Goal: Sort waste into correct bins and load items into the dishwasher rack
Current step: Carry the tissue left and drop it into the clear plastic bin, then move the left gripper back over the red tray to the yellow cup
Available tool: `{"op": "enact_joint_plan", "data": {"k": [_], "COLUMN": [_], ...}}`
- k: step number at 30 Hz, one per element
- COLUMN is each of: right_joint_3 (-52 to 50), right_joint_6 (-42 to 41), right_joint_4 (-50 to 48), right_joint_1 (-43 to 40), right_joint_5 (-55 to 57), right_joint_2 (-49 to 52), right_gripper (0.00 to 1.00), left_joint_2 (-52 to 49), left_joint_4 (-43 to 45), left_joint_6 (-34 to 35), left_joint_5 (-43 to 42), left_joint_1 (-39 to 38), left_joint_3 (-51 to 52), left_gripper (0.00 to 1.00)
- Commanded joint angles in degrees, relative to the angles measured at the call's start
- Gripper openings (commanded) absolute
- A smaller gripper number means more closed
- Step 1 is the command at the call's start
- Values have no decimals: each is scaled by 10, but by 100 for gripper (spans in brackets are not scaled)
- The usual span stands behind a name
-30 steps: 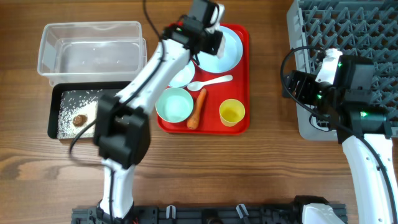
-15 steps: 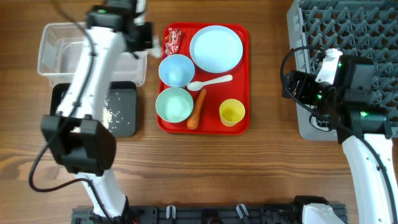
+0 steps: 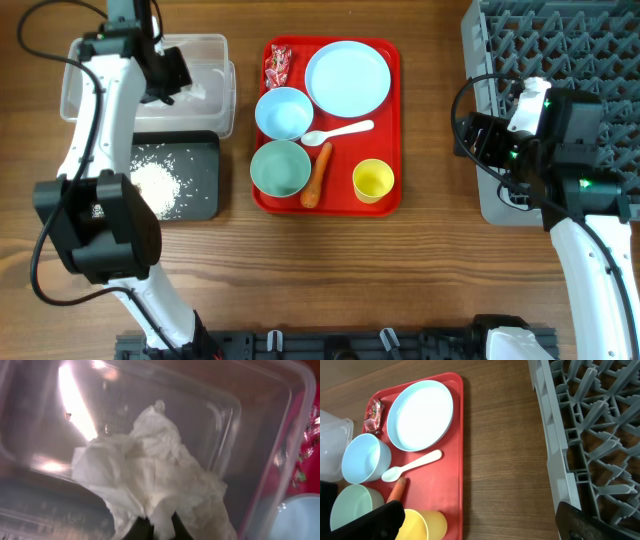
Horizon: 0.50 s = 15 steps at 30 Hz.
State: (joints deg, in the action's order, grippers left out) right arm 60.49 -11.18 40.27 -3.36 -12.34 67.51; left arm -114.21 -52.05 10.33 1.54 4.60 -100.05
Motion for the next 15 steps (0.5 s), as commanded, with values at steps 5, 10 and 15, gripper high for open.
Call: {"op": "enact_joint_plan", "data": {"k": [5,10,15], "right_joint_3": [13,13,13], "right_joint_6": [7,7,6], "right_joint_4": [0,0,-3], "right_joint_1": [1,1,1], "right_joint_5": [10,10,10], "right_joint_2": [3,3,3], "right_gripper": [100,100,100], "left_joint_2": [-2,-2,-2], "left_joint_4": [101,103,113], "left_joint_6": [39,38,36], "left_joint_5": [13,9,-50], "left_joint_1": [-1,-4,-4], "left_joint_3": [60,60,60], "left_gripper": [92,100,100]}}
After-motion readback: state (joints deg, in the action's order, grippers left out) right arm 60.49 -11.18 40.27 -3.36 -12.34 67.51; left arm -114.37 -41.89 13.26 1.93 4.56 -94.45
